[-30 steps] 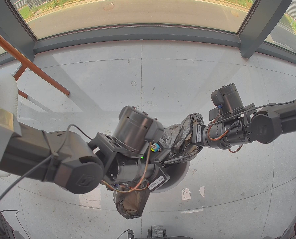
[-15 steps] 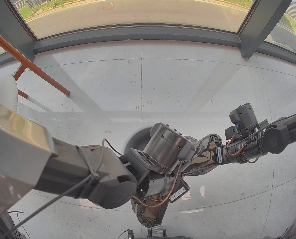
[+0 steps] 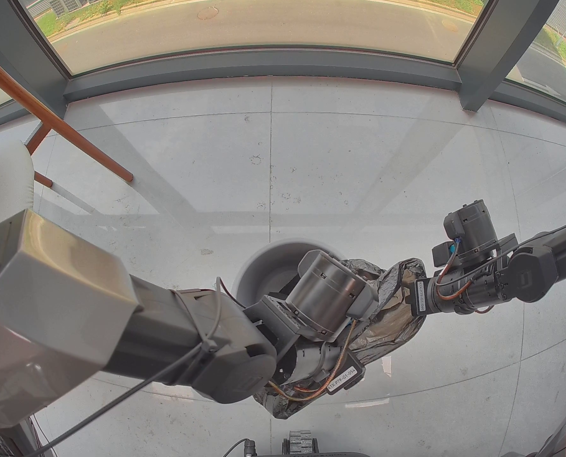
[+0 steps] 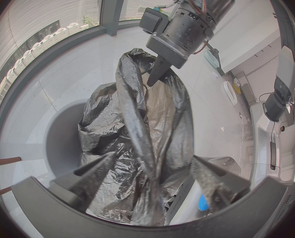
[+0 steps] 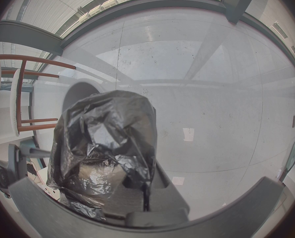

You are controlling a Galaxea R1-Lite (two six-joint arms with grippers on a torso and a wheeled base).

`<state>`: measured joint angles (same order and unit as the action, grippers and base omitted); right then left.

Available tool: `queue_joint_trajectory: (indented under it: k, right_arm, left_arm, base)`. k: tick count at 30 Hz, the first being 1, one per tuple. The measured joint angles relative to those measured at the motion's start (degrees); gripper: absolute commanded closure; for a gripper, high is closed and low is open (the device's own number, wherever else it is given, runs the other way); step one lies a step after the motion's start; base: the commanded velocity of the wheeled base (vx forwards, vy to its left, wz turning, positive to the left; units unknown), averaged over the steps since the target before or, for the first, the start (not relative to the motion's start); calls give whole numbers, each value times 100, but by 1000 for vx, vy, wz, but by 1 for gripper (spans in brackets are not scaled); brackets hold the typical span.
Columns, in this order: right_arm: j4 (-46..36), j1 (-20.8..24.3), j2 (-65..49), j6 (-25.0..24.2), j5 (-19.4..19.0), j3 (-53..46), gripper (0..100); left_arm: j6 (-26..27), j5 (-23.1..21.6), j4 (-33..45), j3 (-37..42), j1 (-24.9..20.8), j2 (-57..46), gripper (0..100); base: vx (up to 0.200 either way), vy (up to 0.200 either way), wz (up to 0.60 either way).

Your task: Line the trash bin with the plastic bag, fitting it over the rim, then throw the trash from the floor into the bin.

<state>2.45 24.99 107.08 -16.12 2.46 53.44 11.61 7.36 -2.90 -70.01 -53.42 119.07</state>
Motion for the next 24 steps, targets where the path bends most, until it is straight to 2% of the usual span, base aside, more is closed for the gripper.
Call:
queue_joint_trajectory:
  k: [7, 24]
  right_arm:
    - [6, 6, -17, -2, 2, -63, 100]
    - [9, 4, -39, -39, 21, -33, 100]
  left_arm:
    - [-233, 188, 45, -267, 17, 185, 0]
    - [-241, 405, 59, -553, 6, 458, 0]
  base:
    - [0, 0, 0]
    - [0, 0, 0]
